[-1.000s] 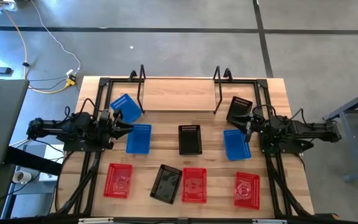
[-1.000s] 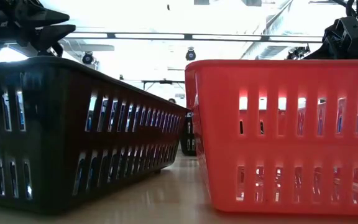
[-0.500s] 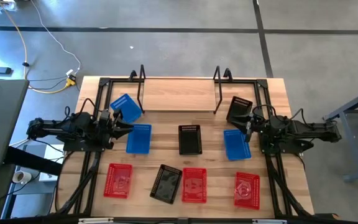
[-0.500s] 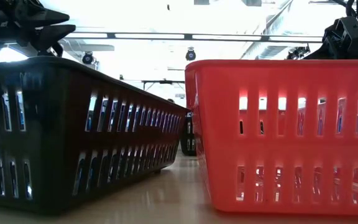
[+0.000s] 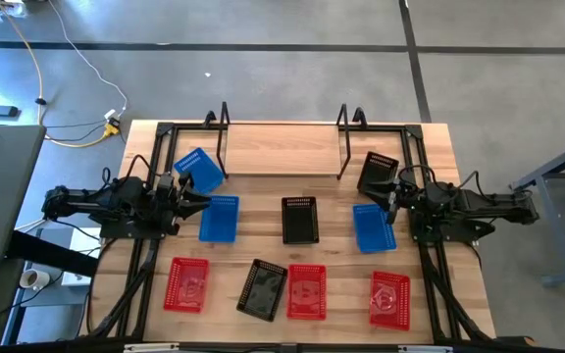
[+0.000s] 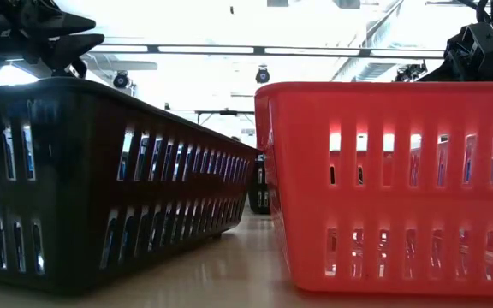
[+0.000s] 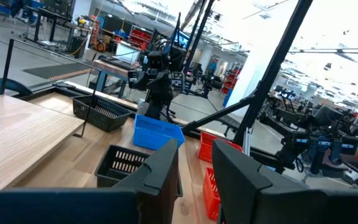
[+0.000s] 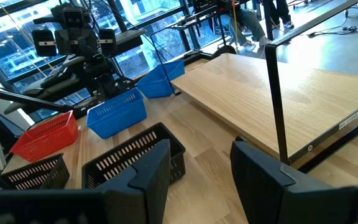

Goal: Stack baskets on shelf by color

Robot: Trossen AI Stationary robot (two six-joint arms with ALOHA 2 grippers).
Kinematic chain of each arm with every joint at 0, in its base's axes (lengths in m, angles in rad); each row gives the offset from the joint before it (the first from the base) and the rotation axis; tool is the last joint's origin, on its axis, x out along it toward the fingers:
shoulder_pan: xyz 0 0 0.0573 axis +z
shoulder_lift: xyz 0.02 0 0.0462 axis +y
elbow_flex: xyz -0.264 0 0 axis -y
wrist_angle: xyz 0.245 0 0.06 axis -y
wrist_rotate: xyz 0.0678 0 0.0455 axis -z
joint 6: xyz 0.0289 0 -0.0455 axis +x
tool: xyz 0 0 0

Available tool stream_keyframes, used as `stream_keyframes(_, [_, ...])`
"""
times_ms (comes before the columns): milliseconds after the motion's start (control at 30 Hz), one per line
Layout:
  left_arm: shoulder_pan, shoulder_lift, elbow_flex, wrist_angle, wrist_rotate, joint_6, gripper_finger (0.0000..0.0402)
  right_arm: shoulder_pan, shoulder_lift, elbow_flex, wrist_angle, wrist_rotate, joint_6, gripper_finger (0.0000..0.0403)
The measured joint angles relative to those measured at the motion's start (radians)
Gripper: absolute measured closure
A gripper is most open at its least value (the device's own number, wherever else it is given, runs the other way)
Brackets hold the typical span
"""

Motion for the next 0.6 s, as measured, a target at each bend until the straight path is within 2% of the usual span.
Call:
stream_keyframes(367, [0.000, 0.000, 0.000, 0.000, 0.000, 0.000, 0.0312, 0.000, 0.000, 0.000, 0.003, 0.000, 0.002, 0.0249])
stream_keyframes(600, [0.000, 0.000, 0.000, 0.000, 0.000, 0.000, 0.0312, 0.000, 0.000, -0.001, 0.009, 0.010, 0.129, 0.0249])
